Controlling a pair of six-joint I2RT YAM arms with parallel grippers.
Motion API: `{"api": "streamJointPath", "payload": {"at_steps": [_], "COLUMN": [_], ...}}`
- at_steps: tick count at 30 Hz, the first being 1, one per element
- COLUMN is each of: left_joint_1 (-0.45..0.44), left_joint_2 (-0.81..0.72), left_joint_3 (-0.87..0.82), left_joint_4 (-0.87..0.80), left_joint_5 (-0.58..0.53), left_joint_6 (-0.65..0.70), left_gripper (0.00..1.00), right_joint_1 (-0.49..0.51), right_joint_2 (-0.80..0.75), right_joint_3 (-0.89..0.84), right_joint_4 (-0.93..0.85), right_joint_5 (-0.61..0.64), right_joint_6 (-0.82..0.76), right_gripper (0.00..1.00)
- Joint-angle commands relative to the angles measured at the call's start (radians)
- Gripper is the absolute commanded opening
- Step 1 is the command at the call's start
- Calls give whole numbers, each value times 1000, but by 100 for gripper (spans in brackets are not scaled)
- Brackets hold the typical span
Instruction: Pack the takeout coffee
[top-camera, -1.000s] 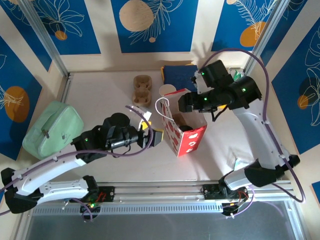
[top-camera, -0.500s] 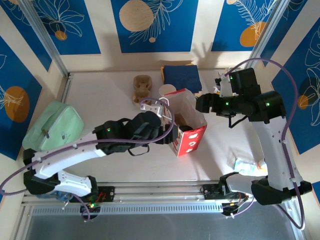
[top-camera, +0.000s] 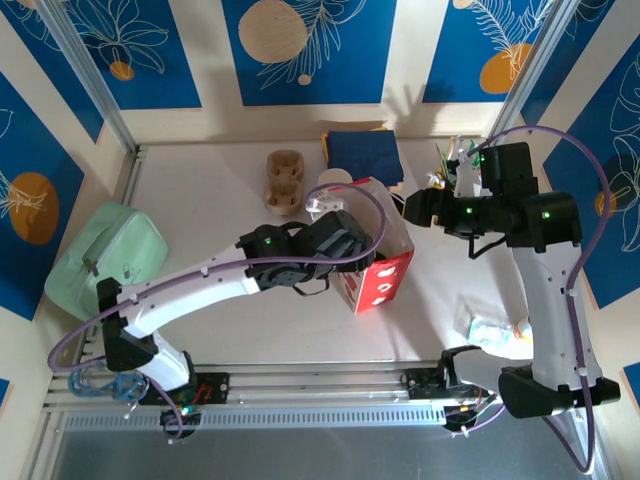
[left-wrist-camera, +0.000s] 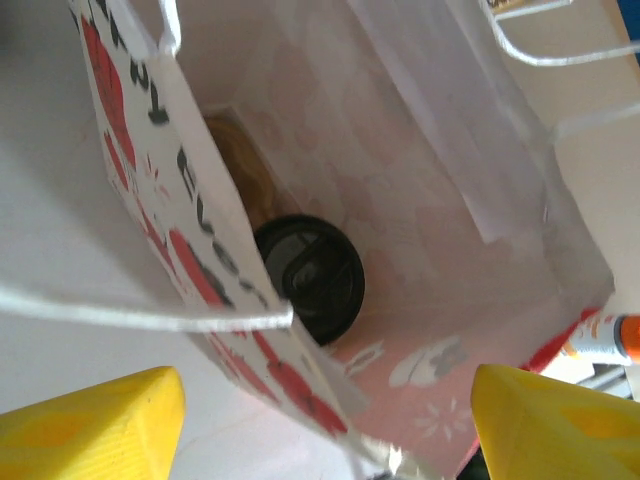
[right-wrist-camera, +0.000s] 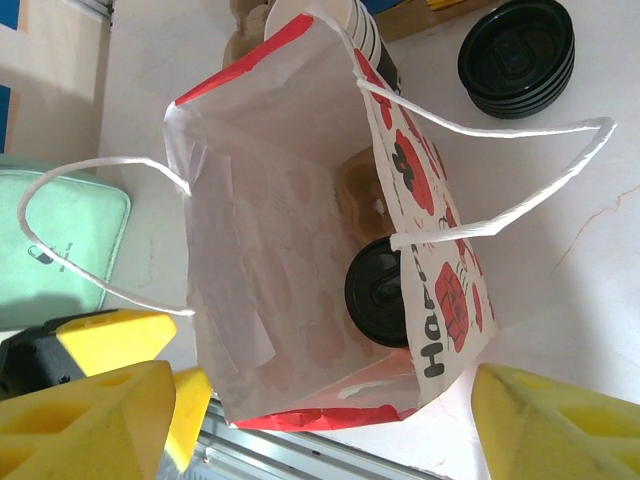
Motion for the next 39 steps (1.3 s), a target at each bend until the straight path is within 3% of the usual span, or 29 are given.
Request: {"api": "streamJointPath", "payload": {"at_steps": [1,7,19,25,39], "left_joint_1": [36,77,127,152,241], "left_joint_2": [27,61,72,66,-22], "left_joint_3": [35,67,102,112,61], "left_joint_4": [-14,-33,-68,-85,-105], "left_joint_5": [-36,-27,-24,-17,60], "left_joint_6": [20,46,92,107,176], "left_gripper": [68,47,19,11,8], "right_joint_1": [-21,-51,-71,-84,-104], "right_joint_2": [-12,-7,11,20,39], "right_joint_3": [-9,-17,-44,-51,-31], "right_joint_4": [-11,-6,8,9,23], "right_joint_5": [-42,-66,-82,-88,-97], "right_joint_6": [-31,-41,-51,-55,-53], "right_gripper": [78,78,78,78,78]}}
